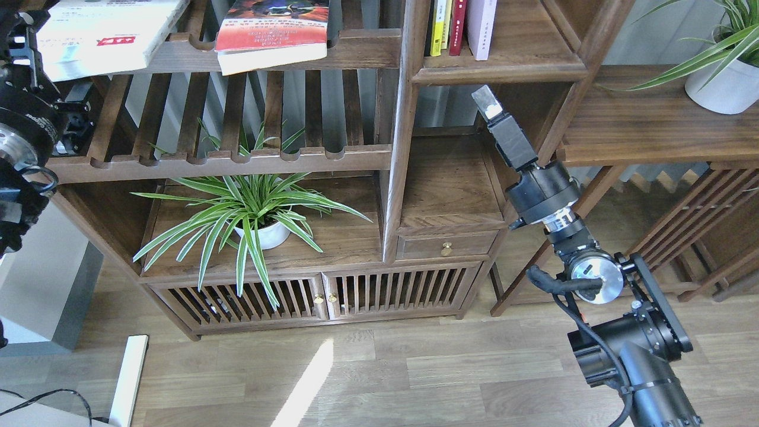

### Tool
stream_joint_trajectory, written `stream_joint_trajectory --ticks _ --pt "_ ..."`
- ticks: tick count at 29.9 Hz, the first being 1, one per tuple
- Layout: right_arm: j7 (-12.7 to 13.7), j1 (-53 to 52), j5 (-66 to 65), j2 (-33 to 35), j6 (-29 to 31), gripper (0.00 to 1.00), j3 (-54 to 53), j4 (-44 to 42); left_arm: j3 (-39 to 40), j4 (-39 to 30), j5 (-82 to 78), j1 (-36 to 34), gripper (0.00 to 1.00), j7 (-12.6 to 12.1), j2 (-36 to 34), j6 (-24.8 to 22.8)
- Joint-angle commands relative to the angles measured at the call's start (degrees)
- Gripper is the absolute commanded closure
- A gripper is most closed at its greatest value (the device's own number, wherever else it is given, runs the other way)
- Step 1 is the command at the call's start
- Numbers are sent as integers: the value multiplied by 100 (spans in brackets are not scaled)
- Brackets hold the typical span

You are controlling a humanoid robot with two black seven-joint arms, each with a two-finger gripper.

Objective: Organize books on shelf
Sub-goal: 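Grasp the white book with the red logo using the left gripper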

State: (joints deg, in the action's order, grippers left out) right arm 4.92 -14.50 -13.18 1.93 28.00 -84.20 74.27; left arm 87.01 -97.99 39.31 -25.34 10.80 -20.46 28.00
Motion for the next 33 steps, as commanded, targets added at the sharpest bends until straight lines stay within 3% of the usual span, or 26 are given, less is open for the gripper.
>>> stream_joint_trajectory --ticks 1,33 --pt "0 0 0 0 0 4 0 0 0 96 -11 2 2 1 -28 0" --pt "0 -9 -9 35 0 4 0 0 -483 1142 -116 -745 3 -113 25 0"
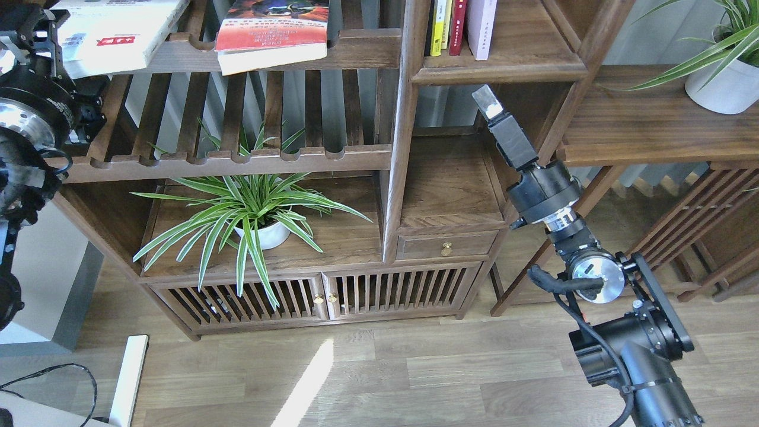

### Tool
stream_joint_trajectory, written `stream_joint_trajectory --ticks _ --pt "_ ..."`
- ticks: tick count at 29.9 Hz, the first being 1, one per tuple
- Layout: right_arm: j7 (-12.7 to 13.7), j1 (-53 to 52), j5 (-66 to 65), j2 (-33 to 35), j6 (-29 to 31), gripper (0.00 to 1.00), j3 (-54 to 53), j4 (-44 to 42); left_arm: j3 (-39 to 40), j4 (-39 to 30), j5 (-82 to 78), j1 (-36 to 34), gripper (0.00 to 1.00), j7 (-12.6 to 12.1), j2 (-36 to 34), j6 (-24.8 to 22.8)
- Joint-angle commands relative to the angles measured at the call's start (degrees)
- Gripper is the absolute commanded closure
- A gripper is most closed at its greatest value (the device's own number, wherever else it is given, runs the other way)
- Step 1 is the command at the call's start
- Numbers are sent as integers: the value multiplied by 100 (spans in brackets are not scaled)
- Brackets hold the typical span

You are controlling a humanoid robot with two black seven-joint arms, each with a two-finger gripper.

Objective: Organize books on shelf
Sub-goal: 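Grasp the white book with the red logo using the left gripper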

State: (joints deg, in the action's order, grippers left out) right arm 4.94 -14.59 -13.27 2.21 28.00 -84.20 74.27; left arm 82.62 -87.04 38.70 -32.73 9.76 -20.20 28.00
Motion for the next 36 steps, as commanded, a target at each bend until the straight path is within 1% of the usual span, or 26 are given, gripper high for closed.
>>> stream_joint_trajectory --ticks 1,10,15,32,36 --pt "-2 0 0 7 0 4 0 0 -88 73 -64 -14 3 -9 -1 0" --pt "-2 9 0 7 0 4 0 0 -308 231 -161 -110 6 0 7 0" --pt "-2 9 0 7 0 4 0 0 -326 231 -152 -110 10 -9 16 0" --pt "-2 53 0 -10 0 4 0 0 -335 231 -161 -277 10 -9 7 0" --pt "-2 62 0 -10 0 4 0 0 -335 231 -161 -277 13 0 7 0"
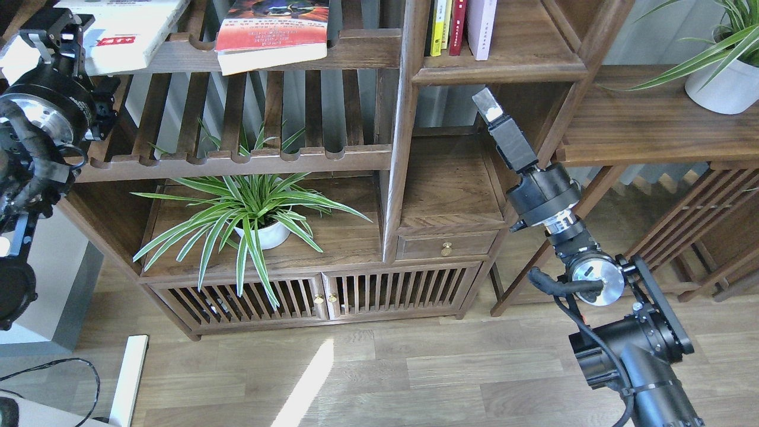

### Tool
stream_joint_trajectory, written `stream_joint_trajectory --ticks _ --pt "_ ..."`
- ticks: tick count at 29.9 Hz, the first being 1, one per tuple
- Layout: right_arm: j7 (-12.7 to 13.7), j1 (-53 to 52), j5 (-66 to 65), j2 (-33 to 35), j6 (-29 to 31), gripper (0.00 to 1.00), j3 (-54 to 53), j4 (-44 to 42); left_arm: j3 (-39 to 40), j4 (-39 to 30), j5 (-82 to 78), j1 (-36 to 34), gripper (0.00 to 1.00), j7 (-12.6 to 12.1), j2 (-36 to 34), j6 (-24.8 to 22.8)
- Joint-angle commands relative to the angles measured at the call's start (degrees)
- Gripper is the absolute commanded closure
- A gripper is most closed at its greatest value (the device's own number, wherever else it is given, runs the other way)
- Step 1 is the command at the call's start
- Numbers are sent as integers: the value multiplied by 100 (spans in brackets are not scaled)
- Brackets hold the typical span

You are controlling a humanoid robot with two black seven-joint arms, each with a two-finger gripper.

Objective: Organize books on shelf
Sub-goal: 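Grasp the white book with the red logo using the left gripper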

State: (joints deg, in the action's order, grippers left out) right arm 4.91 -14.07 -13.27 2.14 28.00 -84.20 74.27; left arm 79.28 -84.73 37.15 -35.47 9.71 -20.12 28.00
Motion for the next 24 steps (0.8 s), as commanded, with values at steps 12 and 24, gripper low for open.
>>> stream_joint_trajectory --ticks 12,24 --pt "1 0 0 6 0 4 0 0 9 44 -14 -4 29 13 -10 0" --pt "10 0 -9 15 0 4 9 0 18 202 -14 -4 42 22 -1 0"
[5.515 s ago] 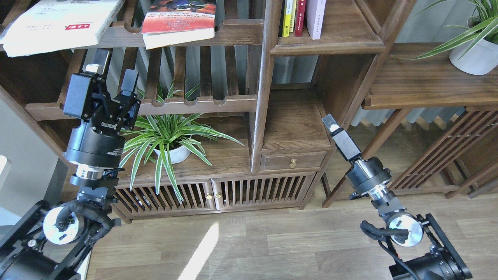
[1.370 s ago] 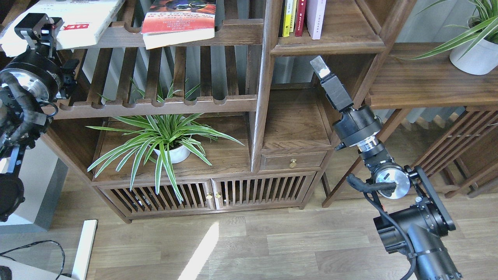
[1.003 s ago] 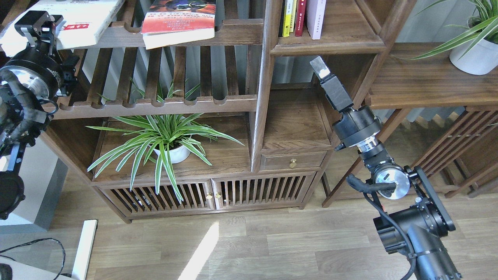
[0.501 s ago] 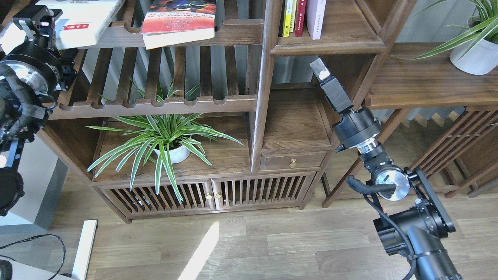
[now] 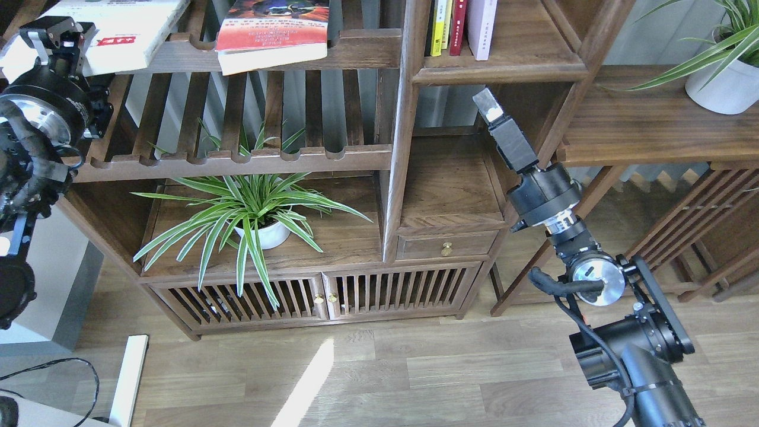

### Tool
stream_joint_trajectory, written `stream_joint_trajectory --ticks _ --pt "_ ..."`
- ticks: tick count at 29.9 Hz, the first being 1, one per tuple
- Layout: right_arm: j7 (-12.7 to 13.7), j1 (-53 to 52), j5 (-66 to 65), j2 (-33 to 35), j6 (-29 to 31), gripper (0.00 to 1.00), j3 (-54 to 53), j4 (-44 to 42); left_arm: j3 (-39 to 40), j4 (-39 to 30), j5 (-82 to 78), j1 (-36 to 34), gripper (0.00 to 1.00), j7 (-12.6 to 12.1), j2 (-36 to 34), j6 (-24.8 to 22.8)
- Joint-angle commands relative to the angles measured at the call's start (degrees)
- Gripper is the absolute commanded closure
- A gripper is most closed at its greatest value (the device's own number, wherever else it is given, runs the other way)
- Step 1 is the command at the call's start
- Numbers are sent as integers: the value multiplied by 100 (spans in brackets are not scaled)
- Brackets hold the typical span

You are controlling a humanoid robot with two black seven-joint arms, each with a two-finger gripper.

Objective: Organize books on shelf
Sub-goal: 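Grasp the white book with the red logo using the left gripper, then pull the white book down off the top shelf with the left gripper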

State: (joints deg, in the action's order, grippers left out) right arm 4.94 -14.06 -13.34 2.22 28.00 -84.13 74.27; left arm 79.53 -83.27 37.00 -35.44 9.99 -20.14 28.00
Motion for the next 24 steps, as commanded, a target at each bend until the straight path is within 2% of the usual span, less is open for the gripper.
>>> stream_joint_trajectory --ticks 1,7,10,17,21,24 --pt "7 0 -11 6 0 4 2 0 -8 57 1 -6 42 -5 1 0" --pt "7 0 -11 15 0 4 2 0 -8 66 1 -15 45 3 1 0" --pt "7 0 -11 6 0 4 2 0 1 57 1 -7 56 12 -8 -48" --pt "7 9 -20 6 0 4 2 0 -8 66 1 29 64 3 -25 -734" --pt "7 0 -29 6 0 4 2 0 18 39 9 55 81 30 -43 -1269" --pt "7 0 -29 6 0 4 2 0 27 22 9 64 88 56 -61 -1490"
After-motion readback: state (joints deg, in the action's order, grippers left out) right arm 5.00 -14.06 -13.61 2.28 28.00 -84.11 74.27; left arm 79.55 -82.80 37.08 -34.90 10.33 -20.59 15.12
